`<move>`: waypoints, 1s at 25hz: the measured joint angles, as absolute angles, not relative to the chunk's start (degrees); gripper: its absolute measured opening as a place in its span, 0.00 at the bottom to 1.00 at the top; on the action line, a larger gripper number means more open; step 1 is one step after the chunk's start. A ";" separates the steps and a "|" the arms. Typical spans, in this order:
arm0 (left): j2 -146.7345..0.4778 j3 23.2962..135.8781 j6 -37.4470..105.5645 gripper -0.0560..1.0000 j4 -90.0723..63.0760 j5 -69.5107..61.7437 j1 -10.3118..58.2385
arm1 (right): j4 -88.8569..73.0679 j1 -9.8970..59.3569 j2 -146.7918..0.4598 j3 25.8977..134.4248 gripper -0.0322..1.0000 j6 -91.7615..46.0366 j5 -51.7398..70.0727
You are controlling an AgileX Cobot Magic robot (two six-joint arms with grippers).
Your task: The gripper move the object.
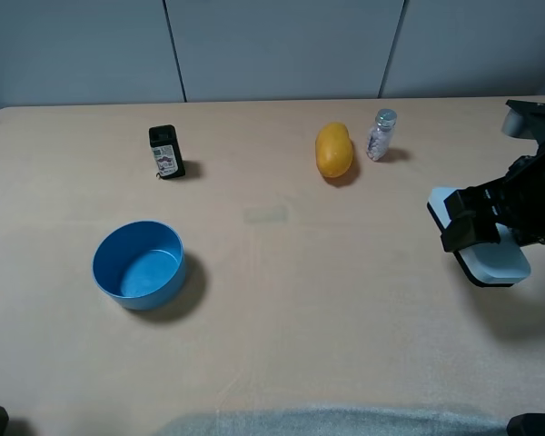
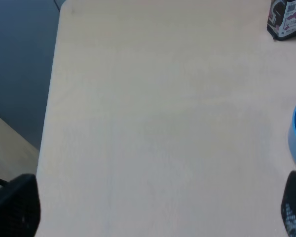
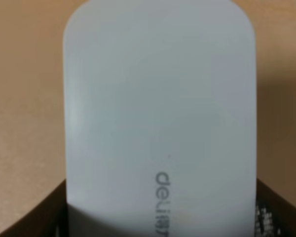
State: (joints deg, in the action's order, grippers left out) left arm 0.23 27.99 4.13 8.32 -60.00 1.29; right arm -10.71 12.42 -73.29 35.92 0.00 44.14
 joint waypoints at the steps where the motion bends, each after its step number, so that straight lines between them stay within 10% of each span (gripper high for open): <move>1: 0.23 27.99 4.13 0.98 8.32 -60.00 1.29 | -10.71 13.59 -73.29 35.92 0.47 1.00 44.14; 25: 0.23 27.99 4.13 0.98 8.32 -60.00 1.29 | -9.16 34.54 -76.75 44.26 0.47 17.70 44.09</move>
